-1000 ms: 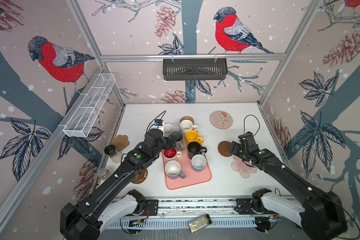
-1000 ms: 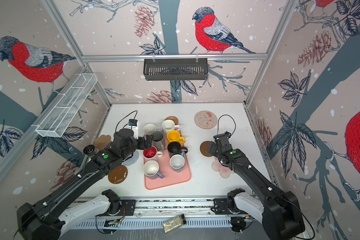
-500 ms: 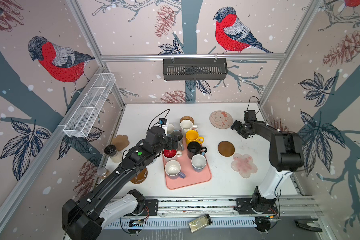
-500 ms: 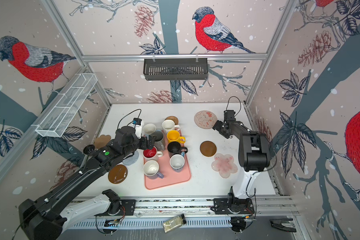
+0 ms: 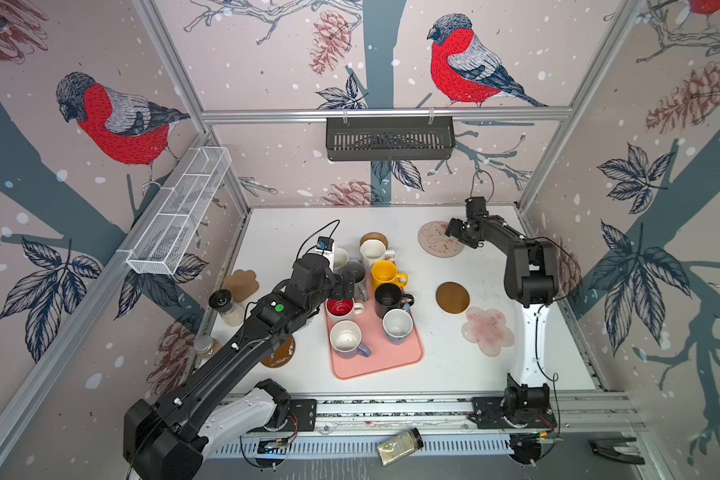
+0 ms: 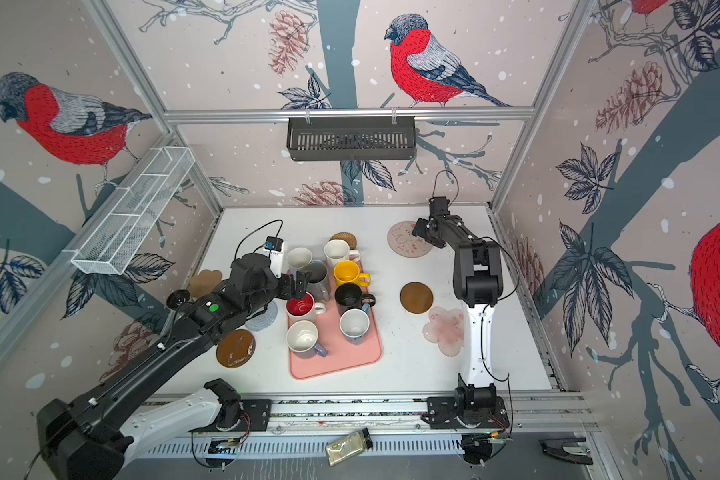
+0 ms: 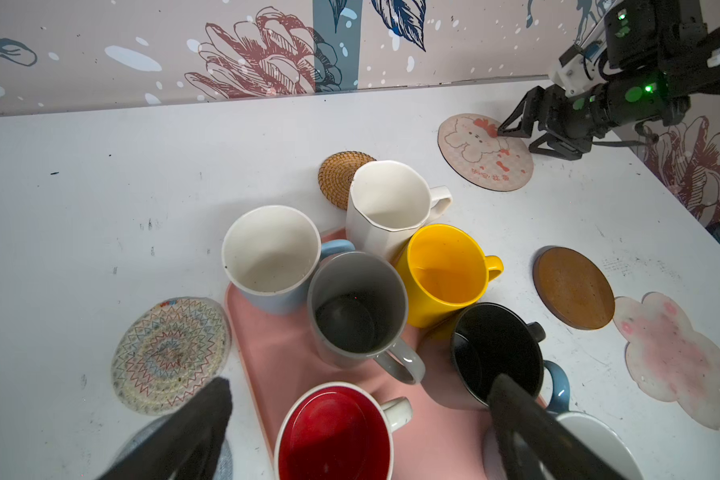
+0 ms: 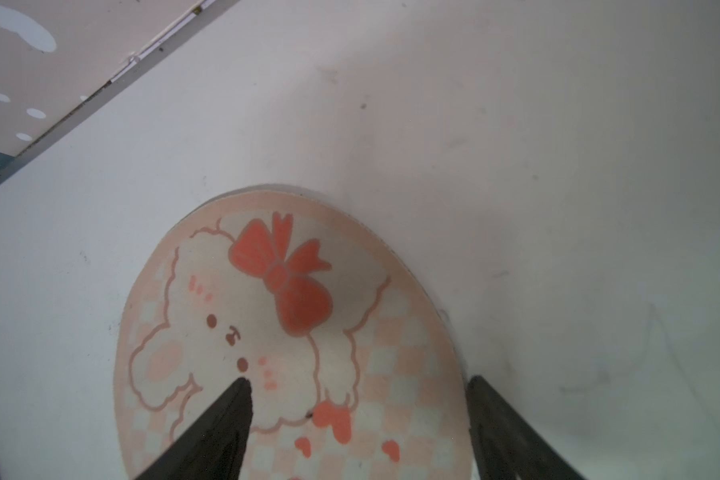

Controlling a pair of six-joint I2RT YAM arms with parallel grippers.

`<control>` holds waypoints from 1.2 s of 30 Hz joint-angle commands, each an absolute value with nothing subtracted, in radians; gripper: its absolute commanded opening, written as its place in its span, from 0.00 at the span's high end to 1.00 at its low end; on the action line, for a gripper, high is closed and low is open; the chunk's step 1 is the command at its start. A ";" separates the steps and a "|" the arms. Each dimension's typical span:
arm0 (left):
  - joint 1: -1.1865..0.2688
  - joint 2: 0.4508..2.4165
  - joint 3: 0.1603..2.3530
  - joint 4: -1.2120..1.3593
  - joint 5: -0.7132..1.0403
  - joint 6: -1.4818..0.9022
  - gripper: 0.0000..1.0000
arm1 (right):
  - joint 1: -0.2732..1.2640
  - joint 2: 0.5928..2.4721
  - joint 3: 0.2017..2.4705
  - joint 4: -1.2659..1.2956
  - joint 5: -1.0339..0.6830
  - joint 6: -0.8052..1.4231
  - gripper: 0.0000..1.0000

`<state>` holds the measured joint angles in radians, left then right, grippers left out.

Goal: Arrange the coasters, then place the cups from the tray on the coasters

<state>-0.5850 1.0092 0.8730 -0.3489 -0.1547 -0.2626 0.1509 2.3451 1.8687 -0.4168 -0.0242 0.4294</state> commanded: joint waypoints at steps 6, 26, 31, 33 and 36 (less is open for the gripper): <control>-0.584 1.005 0.859 -0.334 -0.161 -0.260 0.03 | 0.257 2.500 2.125 -0.622 0.278 0.318 0.16; -0.584 0.984 0.847 -0.324 -0.153 -0.270 0.03 | 0.318 2.536 2.104 -0.595 0.150 0.248 0.14; -0.584 0.977 0.845 -0.324 -0.152 -0.269 0.03 | 0.322 2.456 1.955 -0.551 0.165 0.251 0.16; -0.583 0.974 0.845 -0.324 -0.152 -0.270 0.03 | 0.325 2.407 1.889 -0.528 0.173 0.254 0.16; -0.584 0.969 0.844 -0.323 -0.155 -0.270 0.03 | 0.334 2.341 1.797 -0.492 0.177 0.255 0.16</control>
<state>-0.5850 0.9749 0.8444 -0.3470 -0.1585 -0.2634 0.3264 2.3707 1.8545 -0.4137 0.1764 0.2615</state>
